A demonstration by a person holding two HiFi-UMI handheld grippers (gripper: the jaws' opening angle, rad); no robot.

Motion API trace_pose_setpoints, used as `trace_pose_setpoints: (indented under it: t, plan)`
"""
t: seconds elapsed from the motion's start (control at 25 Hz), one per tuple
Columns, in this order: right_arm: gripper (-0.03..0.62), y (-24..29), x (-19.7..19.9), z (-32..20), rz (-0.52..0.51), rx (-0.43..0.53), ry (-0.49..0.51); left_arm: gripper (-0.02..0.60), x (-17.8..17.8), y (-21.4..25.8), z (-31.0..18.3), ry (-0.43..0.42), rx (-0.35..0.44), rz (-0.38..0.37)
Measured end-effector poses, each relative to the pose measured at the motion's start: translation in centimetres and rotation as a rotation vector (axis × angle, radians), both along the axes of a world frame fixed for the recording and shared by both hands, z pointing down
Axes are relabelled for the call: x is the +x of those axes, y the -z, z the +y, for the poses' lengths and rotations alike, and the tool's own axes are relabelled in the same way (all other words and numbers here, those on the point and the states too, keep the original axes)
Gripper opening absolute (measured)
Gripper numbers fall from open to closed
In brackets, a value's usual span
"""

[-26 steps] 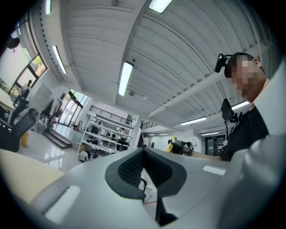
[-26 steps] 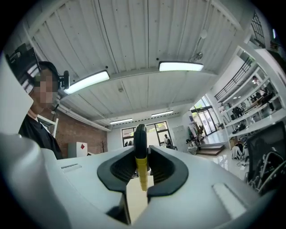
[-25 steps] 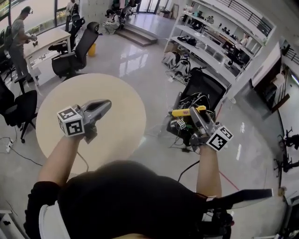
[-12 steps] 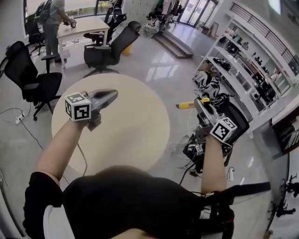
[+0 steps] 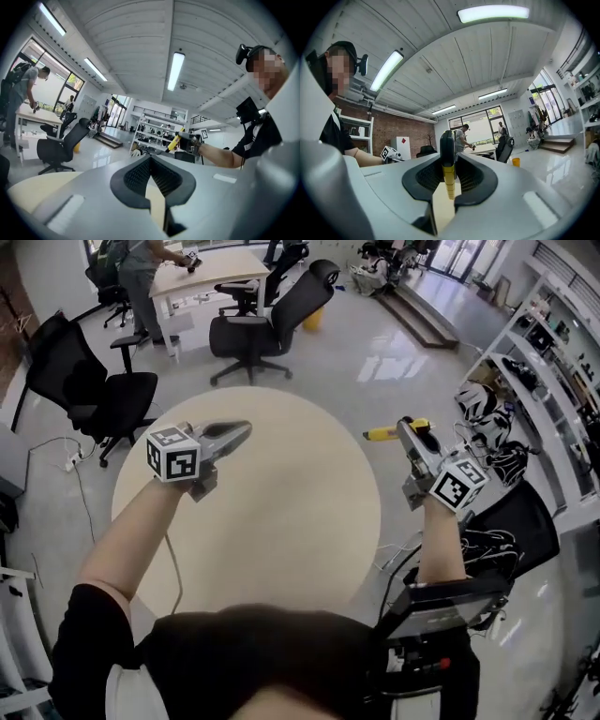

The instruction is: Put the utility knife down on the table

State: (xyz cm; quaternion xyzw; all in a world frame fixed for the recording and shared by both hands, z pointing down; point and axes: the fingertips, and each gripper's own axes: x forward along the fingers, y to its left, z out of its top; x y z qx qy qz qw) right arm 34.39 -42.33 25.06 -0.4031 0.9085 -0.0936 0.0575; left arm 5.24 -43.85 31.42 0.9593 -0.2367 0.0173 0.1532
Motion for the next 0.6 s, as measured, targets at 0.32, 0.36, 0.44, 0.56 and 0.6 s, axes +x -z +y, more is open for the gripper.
trace_pose_setpoints:
  t: [0.32,0.36,0.44,0.56,0.6]
  plan:
    - [0.086,-10.6,-0.6,-15.1,0.076,-0.07,0.054,0.0,3.8,-11.9,-11.4,-0.001,-0.121,-0.112]
    - [0.086,-11.7,-0.8,-16.6,0.095,-0.076,0.057,0.0,4.1,-13.0,-12.8,-0.001,-0.13,-0.109]
    - [0.086,-14.0,-0.9,-19.1,0.126,-0.08,0.059,0.0,5.2,-14.9,-15.1,-0.004,-0.144,-0.104]
    - [0.086,-17.8,-1.3,-22.3,0.175,-0.092,0.063,0.0,6.8,-17.8,-17.9,-0.023,-0.156,-0.102]
    - [0.086,-19.2,-1.7,-23.3,0.198,-0.101,0.064,0.0,7.2,-18.7,-18.8,-0.03,-0.164,-0.095]
